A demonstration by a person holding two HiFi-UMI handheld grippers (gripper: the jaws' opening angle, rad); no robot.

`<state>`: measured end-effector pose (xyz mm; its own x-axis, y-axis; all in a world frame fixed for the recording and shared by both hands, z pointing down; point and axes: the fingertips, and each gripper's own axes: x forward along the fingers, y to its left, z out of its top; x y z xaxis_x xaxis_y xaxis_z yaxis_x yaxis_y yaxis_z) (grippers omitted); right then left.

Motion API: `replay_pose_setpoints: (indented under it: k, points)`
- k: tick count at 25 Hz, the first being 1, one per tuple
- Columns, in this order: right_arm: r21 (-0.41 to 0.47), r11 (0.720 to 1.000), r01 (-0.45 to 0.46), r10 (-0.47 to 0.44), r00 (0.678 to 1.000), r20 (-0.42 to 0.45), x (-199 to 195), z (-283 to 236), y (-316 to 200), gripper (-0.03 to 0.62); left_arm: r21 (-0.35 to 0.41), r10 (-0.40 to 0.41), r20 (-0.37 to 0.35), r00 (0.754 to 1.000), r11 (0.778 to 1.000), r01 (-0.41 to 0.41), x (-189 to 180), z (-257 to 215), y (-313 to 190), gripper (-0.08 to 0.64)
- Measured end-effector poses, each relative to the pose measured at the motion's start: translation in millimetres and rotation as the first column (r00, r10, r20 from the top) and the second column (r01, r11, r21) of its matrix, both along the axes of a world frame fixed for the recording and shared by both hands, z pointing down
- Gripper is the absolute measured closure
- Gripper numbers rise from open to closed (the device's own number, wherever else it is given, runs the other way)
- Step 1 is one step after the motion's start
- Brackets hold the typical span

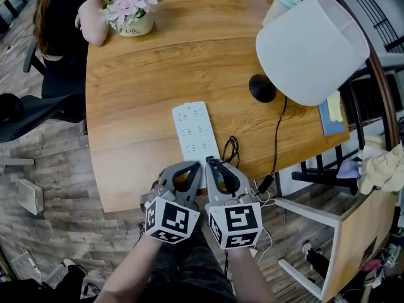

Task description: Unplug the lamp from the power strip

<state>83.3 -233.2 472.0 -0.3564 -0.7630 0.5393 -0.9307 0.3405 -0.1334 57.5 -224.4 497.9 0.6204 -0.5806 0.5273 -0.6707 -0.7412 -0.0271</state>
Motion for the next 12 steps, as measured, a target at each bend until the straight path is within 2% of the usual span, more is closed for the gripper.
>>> replay_pose_setpoints:
  k: [2, 7, 9, 12]
  points:
    - [0.006, 1.000, 0.001, -0.001, 1.000, 0.001, -0.2, -0.1, 0.1, 0.523, 0.007, 0.011, 0.010, 1.000, 1.000, -0.011, 0.5, 0.0, 0.5, 0.565]
    - [-0.031, 0.998, -0.062, 0.066, 0.990, 0.128, 9.3, -0.1, -3.2, 0.525, 0.010, 0.023, 0.028, 0.999, 1.000, -0.023, 0.7, -0.2, 0.7, 0.565]
    - [-0.026, 0.998, -0.061, 0.064, 0.991, 0.114, 8.2, -0.7, -2.8, 0.525, 0.007, 0.022, 0.028, 0.999, 1.000, -0.022, 0.6, -0.1, 1.0, 0.565]
    - [0.000, 1.000, -0.021, 0.021, 0.999, 0.024, 1.9, -1.9, 0.3, 0.525, 0.000, 0.013, 0.014, 1.000, 1.000, -0.013, 0.9, -0.1, 1.1, 0.565]
